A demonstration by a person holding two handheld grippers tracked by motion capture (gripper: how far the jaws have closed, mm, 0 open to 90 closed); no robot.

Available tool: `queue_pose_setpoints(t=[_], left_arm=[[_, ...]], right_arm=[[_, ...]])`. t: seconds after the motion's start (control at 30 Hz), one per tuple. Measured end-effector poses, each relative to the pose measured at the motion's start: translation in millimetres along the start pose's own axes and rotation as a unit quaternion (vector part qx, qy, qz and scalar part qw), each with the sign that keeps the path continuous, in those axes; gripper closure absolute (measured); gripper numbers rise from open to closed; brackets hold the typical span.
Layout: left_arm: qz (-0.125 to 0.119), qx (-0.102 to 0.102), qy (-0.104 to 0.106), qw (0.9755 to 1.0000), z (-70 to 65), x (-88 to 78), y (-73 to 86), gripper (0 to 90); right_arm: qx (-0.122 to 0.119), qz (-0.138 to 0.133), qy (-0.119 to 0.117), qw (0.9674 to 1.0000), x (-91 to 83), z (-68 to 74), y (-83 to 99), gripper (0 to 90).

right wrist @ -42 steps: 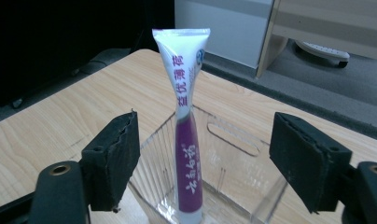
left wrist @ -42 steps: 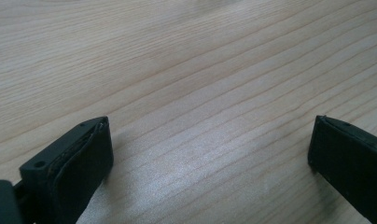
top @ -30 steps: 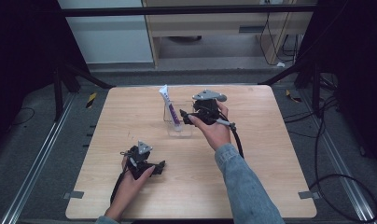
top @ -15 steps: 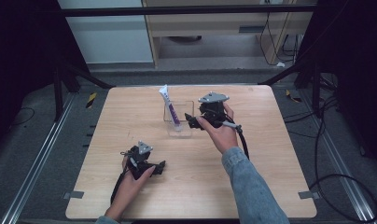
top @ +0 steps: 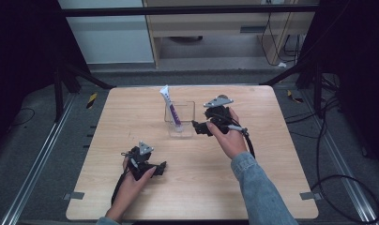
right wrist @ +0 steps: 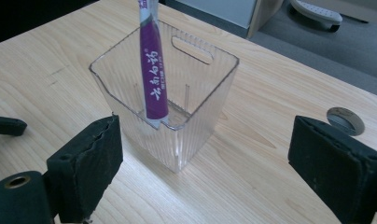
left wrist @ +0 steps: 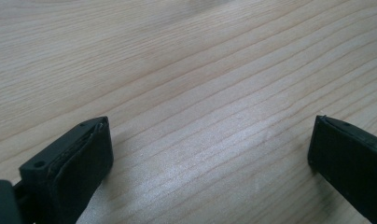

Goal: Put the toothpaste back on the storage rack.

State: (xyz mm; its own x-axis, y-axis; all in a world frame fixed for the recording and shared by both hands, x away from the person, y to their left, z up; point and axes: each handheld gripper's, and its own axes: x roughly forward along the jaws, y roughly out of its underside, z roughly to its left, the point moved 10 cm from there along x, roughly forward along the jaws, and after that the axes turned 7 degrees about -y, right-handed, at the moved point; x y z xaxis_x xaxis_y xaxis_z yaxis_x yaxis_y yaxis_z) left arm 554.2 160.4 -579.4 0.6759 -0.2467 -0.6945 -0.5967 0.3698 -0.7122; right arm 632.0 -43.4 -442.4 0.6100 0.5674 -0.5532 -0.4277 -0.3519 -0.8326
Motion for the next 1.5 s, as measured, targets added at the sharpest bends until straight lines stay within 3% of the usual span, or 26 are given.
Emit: queue_pose_setpoints(t=[0.5, 0.77, 1.13, 1.5], left_arm=[[0.0, 0.001, 0.0, 1.0, -0.8, 0.1, -0.2, 0.0], [0.0, 0.001, 0.0, 1.0, -0.8, 0.1, -0.2, 0.0], [0.0, 0.001, 0.0, 1.0, -0.8, 0.1, -0.2, 0.0], [0.0, 0.001, 0.0, 1.0, -0.8, 0.0, -0.2, 0.0]], right_arm=[[0.013, 0.016, 0.009, 0.9998, -20.2, -25.1, 39.3, 10.2], [0.029, 0.042, 0.026, 0.9984, -25.3, -44.3, 79.0, 9.3], [0.022, 0.079, 0.06, 0.9948, -27.2, -72.0, 126.4, 8.5], [0.061, 0.082, 0.084, 0.9912, -36.4, -102.5, 161.5, 10.9]])
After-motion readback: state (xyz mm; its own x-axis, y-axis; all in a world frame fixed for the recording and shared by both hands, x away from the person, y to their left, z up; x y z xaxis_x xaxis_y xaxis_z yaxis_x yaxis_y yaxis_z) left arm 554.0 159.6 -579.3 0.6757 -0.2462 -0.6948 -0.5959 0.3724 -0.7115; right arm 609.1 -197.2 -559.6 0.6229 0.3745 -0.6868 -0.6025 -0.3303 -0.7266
